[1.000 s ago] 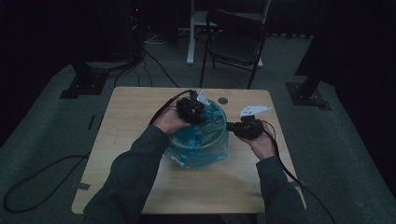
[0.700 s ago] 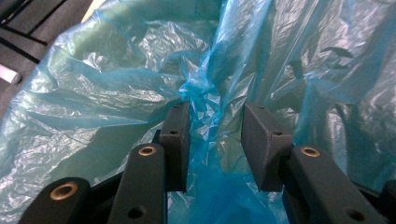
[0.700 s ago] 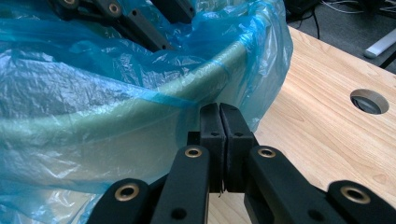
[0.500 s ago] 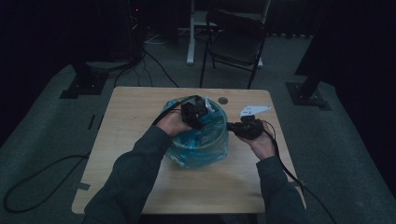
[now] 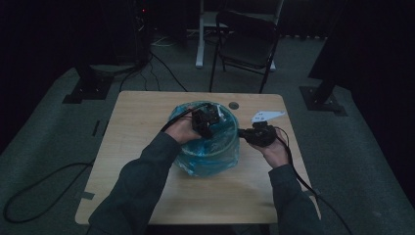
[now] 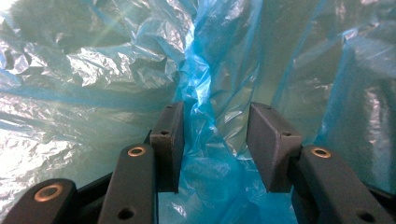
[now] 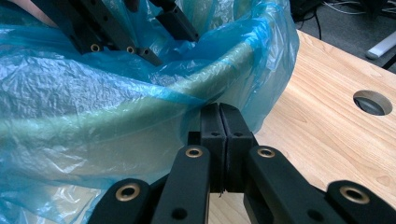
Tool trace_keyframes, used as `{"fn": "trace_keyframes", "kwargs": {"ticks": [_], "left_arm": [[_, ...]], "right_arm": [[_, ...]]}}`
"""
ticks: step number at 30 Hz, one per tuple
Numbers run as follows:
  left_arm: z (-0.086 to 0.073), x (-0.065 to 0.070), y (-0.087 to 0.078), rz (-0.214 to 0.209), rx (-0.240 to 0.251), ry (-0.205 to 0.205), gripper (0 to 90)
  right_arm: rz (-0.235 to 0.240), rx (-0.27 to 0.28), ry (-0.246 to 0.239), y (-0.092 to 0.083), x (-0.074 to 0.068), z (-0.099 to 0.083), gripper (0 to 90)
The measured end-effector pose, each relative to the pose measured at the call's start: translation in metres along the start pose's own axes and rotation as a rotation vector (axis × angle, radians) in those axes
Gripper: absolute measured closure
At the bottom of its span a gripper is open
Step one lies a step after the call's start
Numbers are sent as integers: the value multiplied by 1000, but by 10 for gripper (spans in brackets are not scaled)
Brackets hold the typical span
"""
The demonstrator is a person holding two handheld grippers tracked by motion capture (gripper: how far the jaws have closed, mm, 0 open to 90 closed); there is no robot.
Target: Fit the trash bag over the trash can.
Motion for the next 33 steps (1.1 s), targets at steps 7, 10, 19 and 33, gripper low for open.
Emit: {"fn": "trace_keyframes", "kwargs": {"ticks": [7, 10, 19, 33], "left_arm": [[1, 3, 5, 0, -54, 30, 544], [1, 4, 6, 4, -62, 36, 535], [1, 3, 0, 29, -16, 24, 534], [-7, -13, -36, 72, 223, -124, 536]], "right_arm": [[1, -1, 0, 1, 0, 0, 895], [2, 0, 0, 1, 0, 0, 895], [0, 3, 2, 0, 0, -1, 886], [-9, 10, 12, -3, 3, -5, 850]]}}
Point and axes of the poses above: each handheld gripper's, and its own axes: y roughly forward along the jaws, z roughly out of its top, x roughly to its right, the point moved 2 cm from there along y, roughly forward along the jaws, and after that the axes turned 3 degrees about z, right-handed, at the moved point
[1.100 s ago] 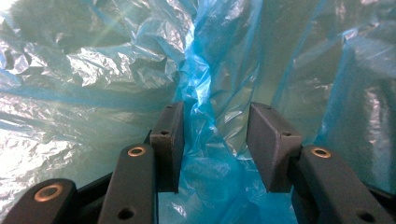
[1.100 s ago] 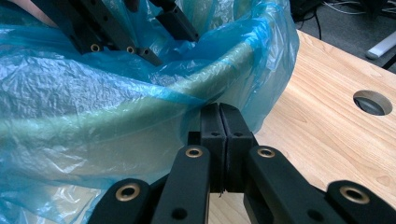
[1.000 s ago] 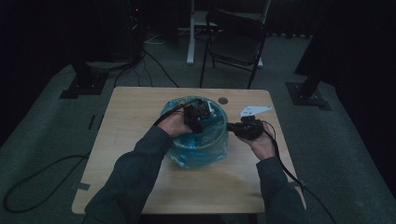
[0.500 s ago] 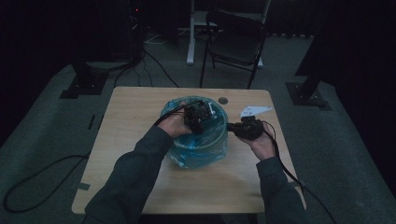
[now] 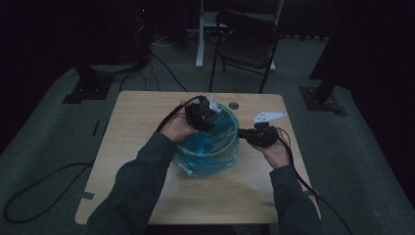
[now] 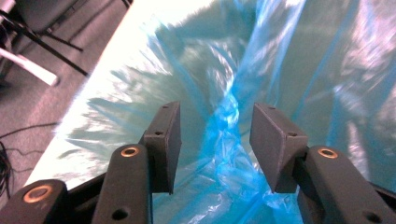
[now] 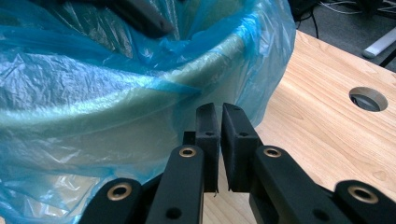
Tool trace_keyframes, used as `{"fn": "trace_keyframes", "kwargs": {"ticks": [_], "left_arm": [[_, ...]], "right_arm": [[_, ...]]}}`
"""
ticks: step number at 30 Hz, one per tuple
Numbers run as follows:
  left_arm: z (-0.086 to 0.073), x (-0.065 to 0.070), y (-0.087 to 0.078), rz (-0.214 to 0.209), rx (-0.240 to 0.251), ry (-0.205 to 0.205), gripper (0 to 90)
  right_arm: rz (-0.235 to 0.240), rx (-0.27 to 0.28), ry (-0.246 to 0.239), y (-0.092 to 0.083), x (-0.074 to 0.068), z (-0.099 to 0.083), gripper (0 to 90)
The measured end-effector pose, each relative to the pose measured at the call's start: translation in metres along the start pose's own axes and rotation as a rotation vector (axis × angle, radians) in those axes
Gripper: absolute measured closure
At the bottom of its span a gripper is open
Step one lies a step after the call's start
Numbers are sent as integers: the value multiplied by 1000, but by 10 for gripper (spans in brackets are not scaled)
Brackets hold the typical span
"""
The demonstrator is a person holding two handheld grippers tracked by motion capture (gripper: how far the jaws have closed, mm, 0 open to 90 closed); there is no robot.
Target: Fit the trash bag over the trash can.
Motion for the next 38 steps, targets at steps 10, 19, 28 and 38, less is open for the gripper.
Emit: {"fn": "trace_keyframes", "kwargs": {"ticks": [10, 19, 28, 38], "left_arm": [[-6, -10, -34, 51, 140, -67, 537], [-23, -25, -44, 91, 224, -173, 540], [-35, -33, -57, 118, 280, -222, 539], [-43, -38, -69, 154, 313, -252, 526]], "right_arm": [[-6, 0, 1, -4, 1, -2, 814], [-7, -3, -2, -4, 2, -3, 809], [-7, -6, -1, -4, 3, -4, 802], [-10, -2, 4, -6, 4, -7, 785]]}}
Point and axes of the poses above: each handheld gripper's, and its own axes: y roughly forward along the jaws, z roughly out of its top, x roughly to its right, the point moved 2 cm from there along y, roughly forward along the jaws, and after that the axes turned 3 degrees about z, right-handed, at the moved point
